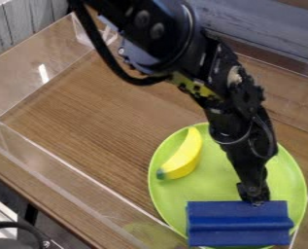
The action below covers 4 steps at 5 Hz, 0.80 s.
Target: Remove the blue object from inside the green plate and put it on the table
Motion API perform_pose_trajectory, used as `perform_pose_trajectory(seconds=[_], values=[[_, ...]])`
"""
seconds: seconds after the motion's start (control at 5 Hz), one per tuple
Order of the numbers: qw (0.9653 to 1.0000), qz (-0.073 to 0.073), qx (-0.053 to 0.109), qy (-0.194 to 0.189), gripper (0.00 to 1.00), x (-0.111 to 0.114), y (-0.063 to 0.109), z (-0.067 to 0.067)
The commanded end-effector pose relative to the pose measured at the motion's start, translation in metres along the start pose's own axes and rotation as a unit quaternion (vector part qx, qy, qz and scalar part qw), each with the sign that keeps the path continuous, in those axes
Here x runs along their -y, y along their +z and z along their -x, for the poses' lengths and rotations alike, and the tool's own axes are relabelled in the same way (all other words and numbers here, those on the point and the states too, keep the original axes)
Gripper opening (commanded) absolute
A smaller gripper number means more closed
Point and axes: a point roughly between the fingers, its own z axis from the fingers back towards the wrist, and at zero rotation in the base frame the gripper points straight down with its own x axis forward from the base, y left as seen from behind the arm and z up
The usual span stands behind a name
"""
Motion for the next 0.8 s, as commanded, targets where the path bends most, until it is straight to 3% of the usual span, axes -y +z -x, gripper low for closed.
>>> perform_pose_trajectory(seconds=[0.0,0.4,0.6], values=[[0.9981,0.035,-0.043,-0.025,1.0,0.032,-0.012,0.032],[0.9968,0.049,-0.039,-0.051,1.0,0.066,-0.017,0.02],[0.9963,0.054,-0.037,-0.055,1.0,0.062,-0.017,0.02]])
